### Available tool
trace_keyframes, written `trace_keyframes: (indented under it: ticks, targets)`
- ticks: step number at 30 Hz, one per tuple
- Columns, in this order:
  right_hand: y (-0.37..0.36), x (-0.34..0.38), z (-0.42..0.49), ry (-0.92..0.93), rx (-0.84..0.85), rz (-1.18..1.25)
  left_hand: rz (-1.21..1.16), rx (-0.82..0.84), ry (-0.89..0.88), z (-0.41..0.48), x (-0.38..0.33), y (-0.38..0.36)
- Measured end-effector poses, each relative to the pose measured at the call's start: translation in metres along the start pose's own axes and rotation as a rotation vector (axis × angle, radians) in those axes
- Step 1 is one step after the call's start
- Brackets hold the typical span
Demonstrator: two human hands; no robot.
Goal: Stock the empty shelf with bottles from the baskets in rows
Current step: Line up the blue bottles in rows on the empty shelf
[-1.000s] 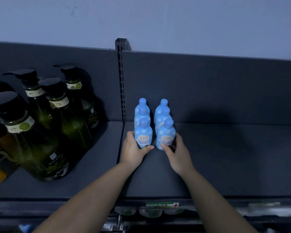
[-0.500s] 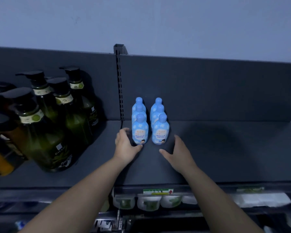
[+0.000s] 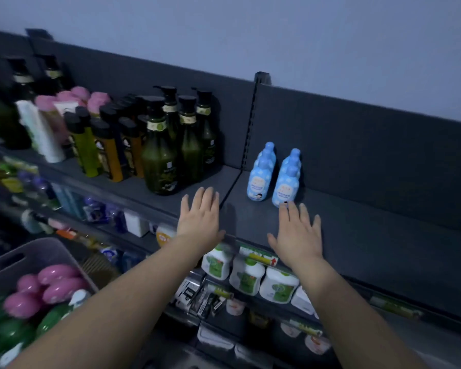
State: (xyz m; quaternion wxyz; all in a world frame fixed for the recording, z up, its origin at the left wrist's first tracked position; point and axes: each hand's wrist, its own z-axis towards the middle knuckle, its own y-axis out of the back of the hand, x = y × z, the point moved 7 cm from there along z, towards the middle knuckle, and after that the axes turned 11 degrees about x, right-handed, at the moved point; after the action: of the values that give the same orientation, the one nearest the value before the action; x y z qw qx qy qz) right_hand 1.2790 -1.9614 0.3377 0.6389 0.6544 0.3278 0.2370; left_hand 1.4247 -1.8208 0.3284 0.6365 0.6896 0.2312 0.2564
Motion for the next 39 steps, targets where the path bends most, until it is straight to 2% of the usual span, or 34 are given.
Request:
trace_keyframes:
  ticks: [5, 19, 28, 39]
  targets:
    - [0.002, 0.048, -0.032, 0.207, 0.001, 0.019, -0.042, 0.071, 0.166, -0.074, 0.036, -0.016]
    - [0.011, 0.273, -0.132, 0.807, -0.01, -0.037, -0.079, 0.147, 0.65, -0.267, 0.19, -0.048]
    - [0.004, 0.414, -0.203, 1.03, 0.011, -0.074, -0.169, 0.171, 0.885, -0.392, 0.29, -0.084]
    - [-0.034, 0.573, -0.285, 1.104, 0.126, -0.106, -0.238, 0.413, 0.935, -0.51, 0.404, -0.175]
